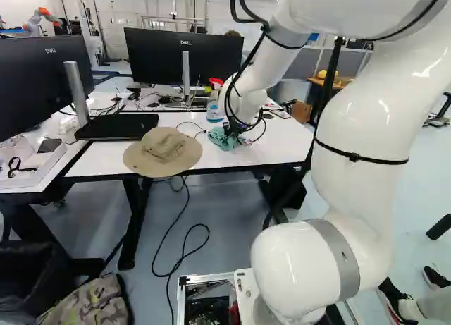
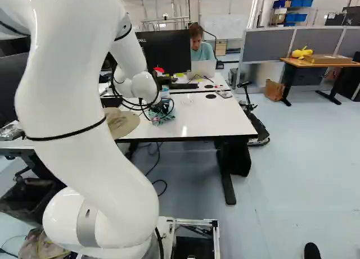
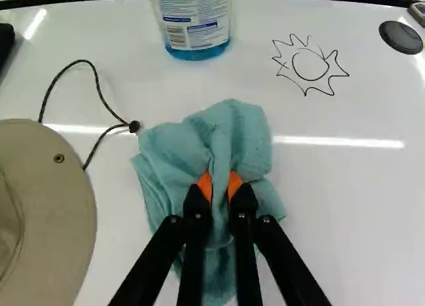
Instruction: Clean the table with the green towel
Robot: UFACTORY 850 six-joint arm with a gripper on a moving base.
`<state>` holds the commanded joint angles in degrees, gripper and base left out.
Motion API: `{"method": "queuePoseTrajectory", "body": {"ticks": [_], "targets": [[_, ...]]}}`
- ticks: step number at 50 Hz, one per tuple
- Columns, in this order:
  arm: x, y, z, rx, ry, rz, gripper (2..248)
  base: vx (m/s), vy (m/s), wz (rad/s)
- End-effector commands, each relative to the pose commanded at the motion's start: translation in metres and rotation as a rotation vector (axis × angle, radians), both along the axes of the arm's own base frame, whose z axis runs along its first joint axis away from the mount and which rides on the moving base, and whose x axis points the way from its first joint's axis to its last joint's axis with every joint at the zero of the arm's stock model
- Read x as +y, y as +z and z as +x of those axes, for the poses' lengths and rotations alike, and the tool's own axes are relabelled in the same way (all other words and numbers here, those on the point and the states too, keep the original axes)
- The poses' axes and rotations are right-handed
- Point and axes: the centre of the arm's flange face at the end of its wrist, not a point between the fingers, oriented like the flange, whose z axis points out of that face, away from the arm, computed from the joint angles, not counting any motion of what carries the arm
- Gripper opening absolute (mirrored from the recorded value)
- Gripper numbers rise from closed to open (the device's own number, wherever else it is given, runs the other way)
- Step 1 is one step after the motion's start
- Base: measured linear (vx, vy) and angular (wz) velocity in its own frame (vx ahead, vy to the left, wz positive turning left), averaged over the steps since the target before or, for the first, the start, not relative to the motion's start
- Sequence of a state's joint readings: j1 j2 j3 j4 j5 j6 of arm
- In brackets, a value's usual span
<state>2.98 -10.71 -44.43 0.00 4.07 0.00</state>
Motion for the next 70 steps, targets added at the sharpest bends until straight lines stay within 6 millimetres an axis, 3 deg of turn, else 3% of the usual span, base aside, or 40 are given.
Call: {"method": "queuePoseTrajectory", "body": {"ticks": [21, 33, 57, 70], "targets": [[-0.035, 0.0, 0.0, 0.0, -0.072, 0.0, 46, 0.0, 0.0, 0.0], [-0.051, 0.0, 0.012, -0.004, -0.103, 0.0, 46, 0.0, 0.0, 0.0], [-0.039, -0.002, 0.052, -0.022, -0.078, 0.0, 46, 0.0, 0.0, 0.0], [-0.018, -0.002, 0.053, -0.022, -0.039, 0.001, 46, 0.0, 0.0, 0.0]]}}
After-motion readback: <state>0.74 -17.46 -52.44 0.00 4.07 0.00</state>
